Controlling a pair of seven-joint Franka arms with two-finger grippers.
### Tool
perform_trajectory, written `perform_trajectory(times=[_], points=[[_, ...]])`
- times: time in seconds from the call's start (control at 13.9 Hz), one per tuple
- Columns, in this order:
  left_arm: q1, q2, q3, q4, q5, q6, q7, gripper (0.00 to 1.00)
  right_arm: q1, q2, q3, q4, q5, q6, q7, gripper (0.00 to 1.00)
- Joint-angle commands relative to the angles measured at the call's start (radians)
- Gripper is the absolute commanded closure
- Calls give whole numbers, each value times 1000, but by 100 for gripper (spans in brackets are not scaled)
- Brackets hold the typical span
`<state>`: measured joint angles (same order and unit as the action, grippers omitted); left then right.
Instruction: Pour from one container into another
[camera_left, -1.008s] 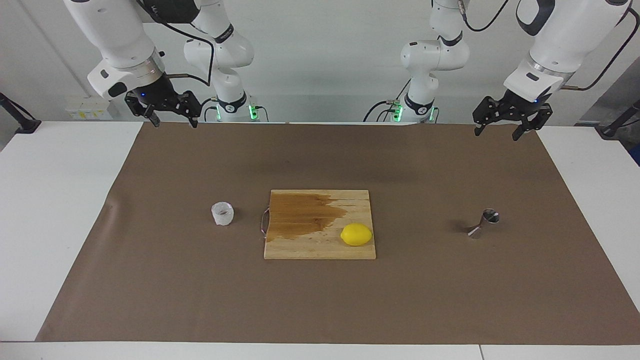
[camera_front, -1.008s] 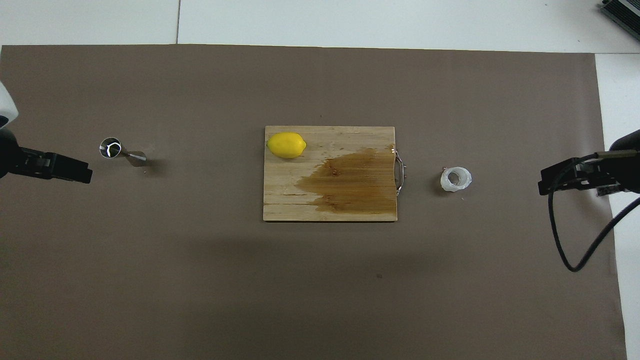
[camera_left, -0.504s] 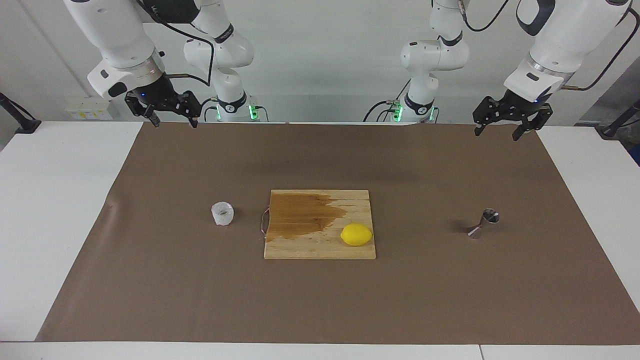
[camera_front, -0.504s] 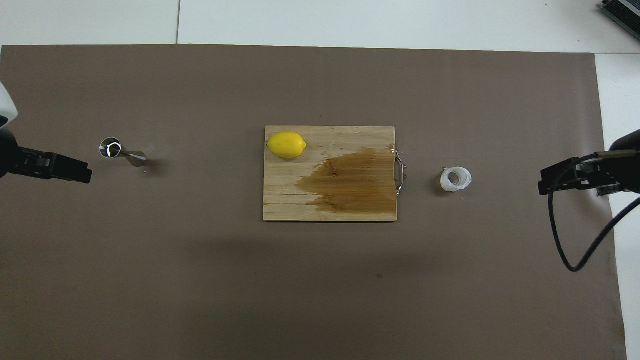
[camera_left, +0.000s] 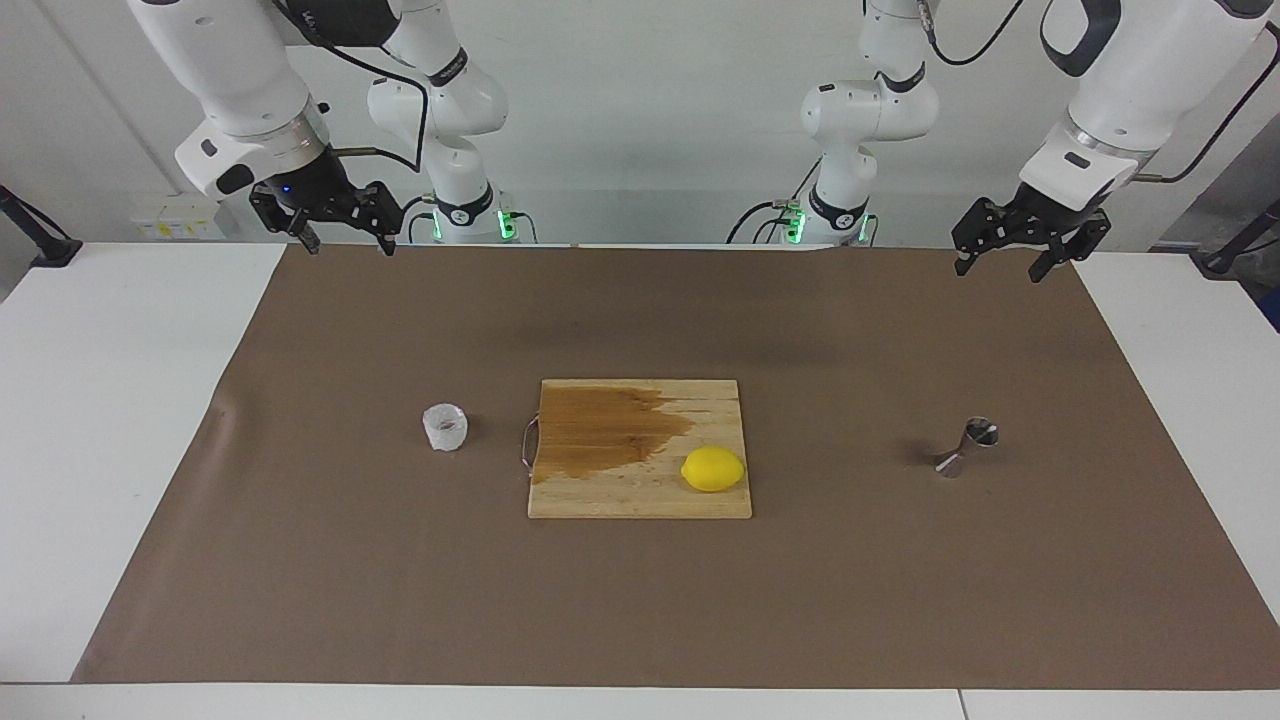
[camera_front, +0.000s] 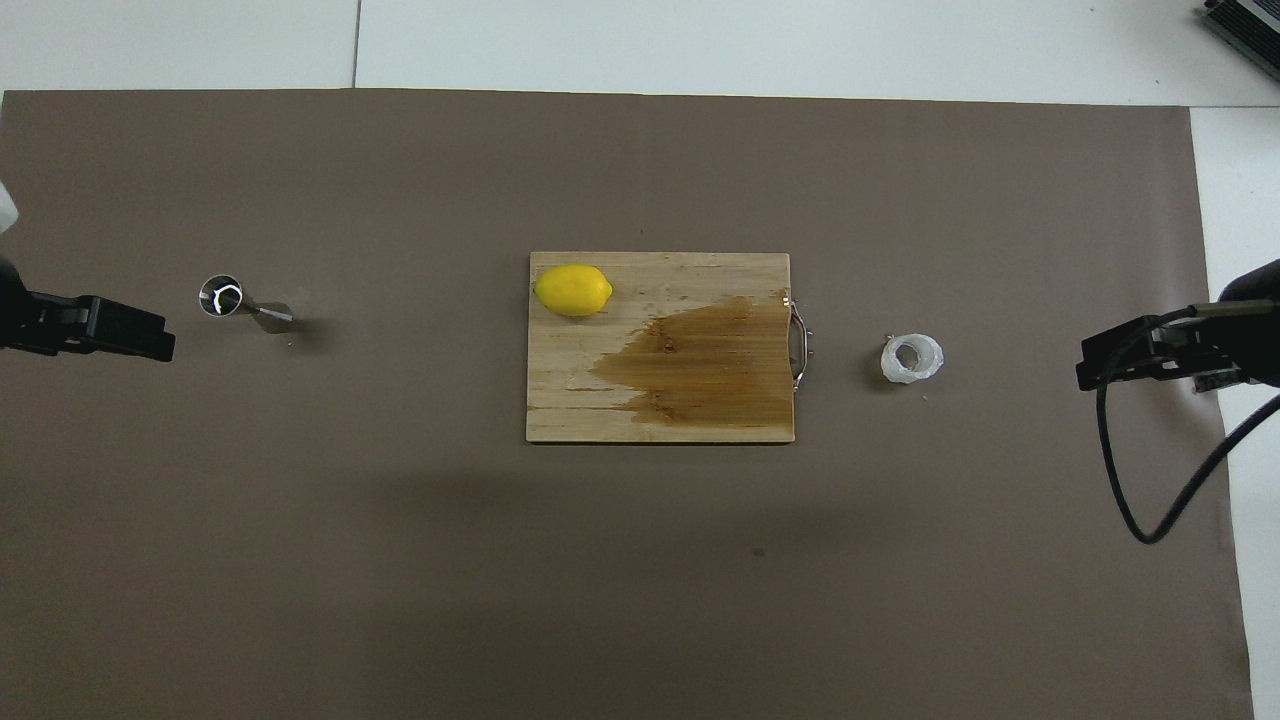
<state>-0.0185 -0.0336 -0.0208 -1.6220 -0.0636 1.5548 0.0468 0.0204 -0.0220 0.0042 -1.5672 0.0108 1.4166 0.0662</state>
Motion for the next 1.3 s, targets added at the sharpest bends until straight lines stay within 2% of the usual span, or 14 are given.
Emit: perform_trajectory(times=[0.0,0.36,0.65,0.86,1.08,1.22], points=[[40,93,1,85,-54,-19,-126,0,-7,-9,-4,-7,21,5,-19,0],[112,312,2,319,-176,-48,-486,0,-7,-7,-4,-7,21,7,-19,0],[175,408,7,373,-264,-18,-773,0,-7,-7,-4,-7,21,7,-19,0],[192,536,24,456,-285,-33,-853,0,-7,-7,-4,-7,21,7,-19,0],[244,625,22,513,-295,-19,-909,0,-7,-7,-4,-7,21,7,-19,0],[282,661,25,521,-358,-9,-933,0,-7,-9,-4,-7,21,5,-19,0]])
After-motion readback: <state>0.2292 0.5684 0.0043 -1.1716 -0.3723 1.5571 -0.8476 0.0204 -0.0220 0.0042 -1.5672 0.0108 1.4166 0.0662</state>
